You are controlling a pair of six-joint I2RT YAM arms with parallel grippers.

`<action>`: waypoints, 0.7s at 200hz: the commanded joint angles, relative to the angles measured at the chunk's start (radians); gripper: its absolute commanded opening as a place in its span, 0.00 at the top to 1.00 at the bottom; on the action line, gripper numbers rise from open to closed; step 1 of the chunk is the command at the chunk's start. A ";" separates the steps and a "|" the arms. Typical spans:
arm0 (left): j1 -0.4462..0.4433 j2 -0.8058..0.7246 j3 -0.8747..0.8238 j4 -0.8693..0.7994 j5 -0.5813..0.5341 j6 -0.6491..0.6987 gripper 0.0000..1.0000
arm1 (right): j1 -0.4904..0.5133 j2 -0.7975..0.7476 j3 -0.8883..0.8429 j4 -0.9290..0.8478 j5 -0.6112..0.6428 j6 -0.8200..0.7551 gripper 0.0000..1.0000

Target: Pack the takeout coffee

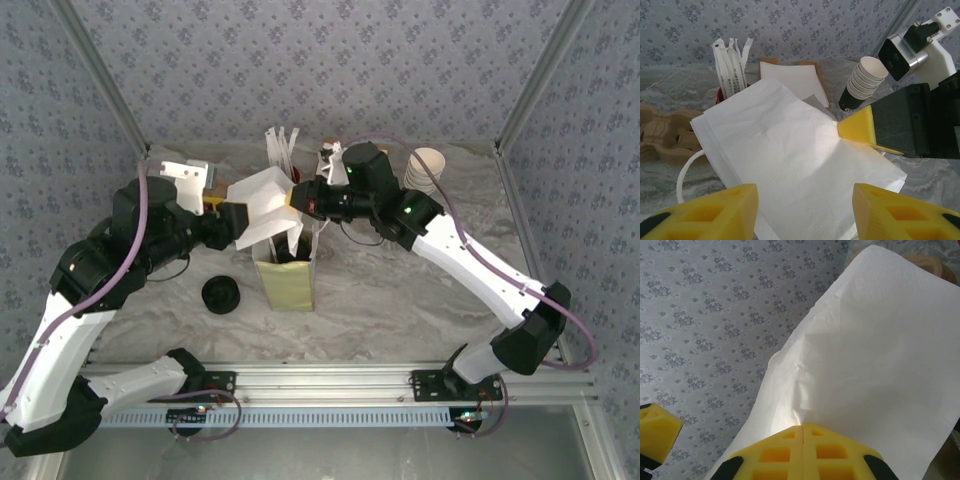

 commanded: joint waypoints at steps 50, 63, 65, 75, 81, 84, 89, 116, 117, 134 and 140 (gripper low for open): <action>0.004 -0.008 -0.021 0.026 0.003 -0.019 0.47 | -0.019 -0.120 -0.112 -0.006 0.099 0.024 1.00; 0.003 -0.004 -0.021 0.026 0.004 -0.018 0.47 | -0.022 -0.129 -0.117 -0.030 0.121 0.012 1.00; 0.003 -0.003 -0.021 0.025 0.002 -0.018 0.47 | -0.021 -0.130 -0.118 -0.034 0.124 0.009 1.00; 0.004 0.000 -0.021 0.025 0.002 -0.019 0.47 | -0.022 -0.131 -0.116 -0.052 0.137 -0.001 1.00; 0.004 0.002 -0.021 0.024 0.001 -0.022 0.47 | -0.022 -0.131 -0.113 -0.059 0.141 -0.005 1.00; 0.004 0.004 -0.021 0.023 0.000 -0.024 0.47 | -0.022 -0.128 -0.112 -0.065 0.143 -0.009 1.00; 0.004 0.006 -0.021 0.020 -0.001 -0.026 0.47 | -0.022 -0.127 -0.108 -0.074 0.146 -0.013 1.00; 0.003 0.013 -0.031 0.007 -0.016 -0.037 0.47 | -0.019 -0.093 -0.062 -0.142 0.151 -0.054 1.00; 0.004 0.014 -0.032 0.007 -0.015 -0.038 0.47 | -0.019 -0.092 -0.060 -0.146 0.151 -0.056 1.00; 0.004 0.019 -0.048 0.006 -0.018 -0.040 0.47 | -0.011 -0.072 -0.032 -0.189 0.167 -0.081 1.00; 0.004 0.022 -0.054 0.005 -0.014 -0.039 0.47 | -0.008 -0.065 -0.025 -0.203 0.177 -0.090 1.00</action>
